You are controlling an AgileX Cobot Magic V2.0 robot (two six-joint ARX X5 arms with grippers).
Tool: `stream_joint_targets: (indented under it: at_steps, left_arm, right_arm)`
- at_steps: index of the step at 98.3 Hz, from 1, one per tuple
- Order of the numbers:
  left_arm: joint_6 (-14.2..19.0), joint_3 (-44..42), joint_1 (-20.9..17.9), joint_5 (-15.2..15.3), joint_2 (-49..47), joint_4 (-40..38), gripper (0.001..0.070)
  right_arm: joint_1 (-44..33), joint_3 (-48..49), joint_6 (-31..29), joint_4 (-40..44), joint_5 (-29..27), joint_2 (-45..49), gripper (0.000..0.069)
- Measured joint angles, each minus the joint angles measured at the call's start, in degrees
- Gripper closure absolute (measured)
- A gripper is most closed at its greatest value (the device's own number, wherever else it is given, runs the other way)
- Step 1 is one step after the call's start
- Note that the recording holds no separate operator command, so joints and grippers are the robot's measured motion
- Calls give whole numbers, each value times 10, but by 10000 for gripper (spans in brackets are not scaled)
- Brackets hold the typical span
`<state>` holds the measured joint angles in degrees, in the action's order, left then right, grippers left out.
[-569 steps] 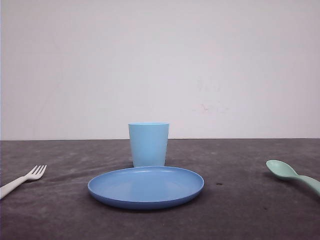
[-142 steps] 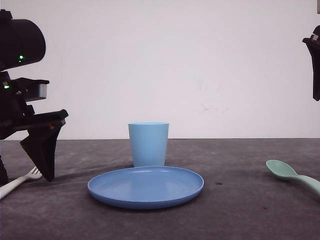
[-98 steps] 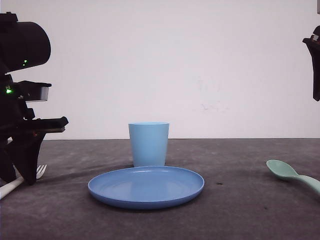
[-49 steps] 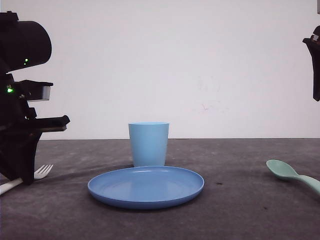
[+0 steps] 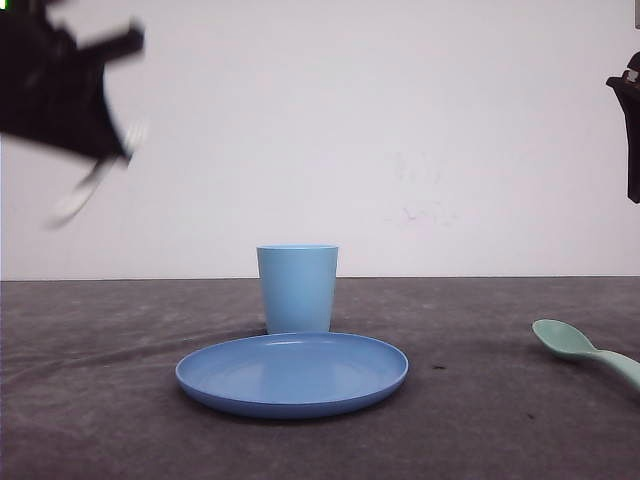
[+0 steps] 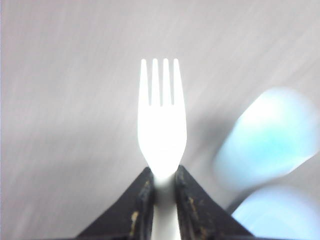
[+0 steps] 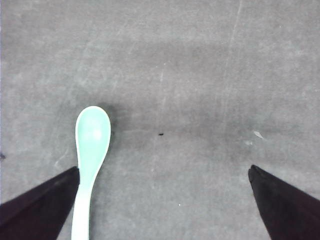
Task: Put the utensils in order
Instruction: 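Lift the white fork with the left gripper over the blue cup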
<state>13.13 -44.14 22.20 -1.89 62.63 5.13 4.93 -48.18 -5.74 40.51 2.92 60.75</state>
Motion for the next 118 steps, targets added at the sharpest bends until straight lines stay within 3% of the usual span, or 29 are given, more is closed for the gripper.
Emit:
stream_joint_targets:
  at_steps: [16, 25, 60, 79, 98, 118]
  left_arm:
    - [0, 0, 15, -102, 0, -146, 663]
    - [0, 0, 30, -130, 10, -224, 663]
    - [-5, 0, 63, -131, 146, -439, 663]
    - [-25, 0, 72, -131, 243, -545, 663]
    - [-45, -1, 75, -131, 320, -603, 663]
    - [-53, -14, 75, -131, 375, -610, 663]
  right_arm:
    - [0, 0, 0, 0, 0, 0, 10]
    - [0, 0, 0, 0, 0, 0, 10]
    - [0, 0, 0, 0, 0, 0, 10]
    - [0, 0, 0, 0, 0, 0, 10]
    - [0, 0, 0, 0, 0, 0, 10]
    - [0, 0, 0, 0, 0, 0, 10]
